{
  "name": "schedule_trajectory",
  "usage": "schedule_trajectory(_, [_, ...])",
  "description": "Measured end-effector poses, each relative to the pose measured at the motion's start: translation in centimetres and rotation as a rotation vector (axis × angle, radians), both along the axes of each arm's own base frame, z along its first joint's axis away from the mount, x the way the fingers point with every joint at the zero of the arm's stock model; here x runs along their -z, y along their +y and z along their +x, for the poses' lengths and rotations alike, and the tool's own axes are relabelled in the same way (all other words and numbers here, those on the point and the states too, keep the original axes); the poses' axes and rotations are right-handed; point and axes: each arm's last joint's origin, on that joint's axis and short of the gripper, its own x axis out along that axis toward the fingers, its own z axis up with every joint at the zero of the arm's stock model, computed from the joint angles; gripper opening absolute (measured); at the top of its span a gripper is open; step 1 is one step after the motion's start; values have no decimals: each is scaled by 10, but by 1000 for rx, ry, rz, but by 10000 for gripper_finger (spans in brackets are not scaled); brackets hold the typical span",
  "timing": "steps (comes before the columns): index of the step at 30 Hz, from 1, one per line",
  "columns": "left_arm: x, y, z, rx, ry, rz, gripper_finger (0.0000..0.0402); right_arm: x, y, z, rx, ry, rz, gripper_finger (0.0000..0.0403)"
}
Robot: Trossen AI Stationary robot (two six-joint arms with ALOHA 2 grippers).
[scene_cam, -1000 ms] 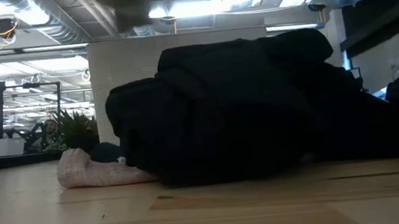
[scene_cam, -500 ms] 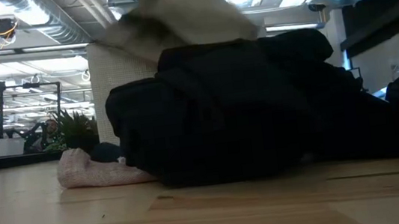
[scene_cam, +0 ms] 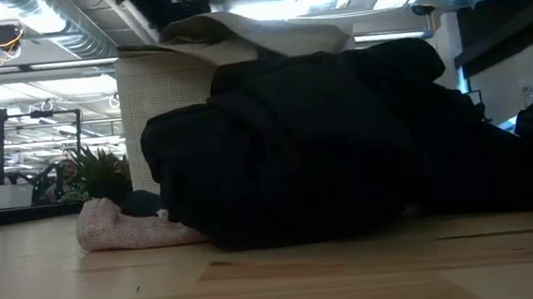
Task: Sort clothes
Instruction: Put the brown short into the white bin
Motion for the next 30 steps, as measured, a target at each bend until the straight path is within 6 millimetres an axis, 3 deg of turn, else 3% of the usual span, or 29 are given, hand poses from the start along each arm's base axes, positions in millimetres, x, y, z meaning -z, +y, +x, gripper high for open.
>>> schedule_trajectory(8, [15, -7, -3, -22, 90, -133, 125, 1, -9, 4, 36, 19, -19, 209])
schedule_trajectory(14, [-8, -30, -16, 11, 38, -110, 188, 3, -17, 9, -2, 47, -15, 209])
schedule_trajectory(23, [-63, -116, -47, 246, -175, -26, 197, 3, -21, 12, -21, 69, -55, 209])
schedule_trajectory(27, [-68, -156, -51, 392, -213, -85, 198, 2, -21, 12, -26, 70, -77, 209])
schedule_trajectory(30, [-59, -185, -43, 506, -170, -147, 198, 1, -21, 12, -30, 69, -92, 209])
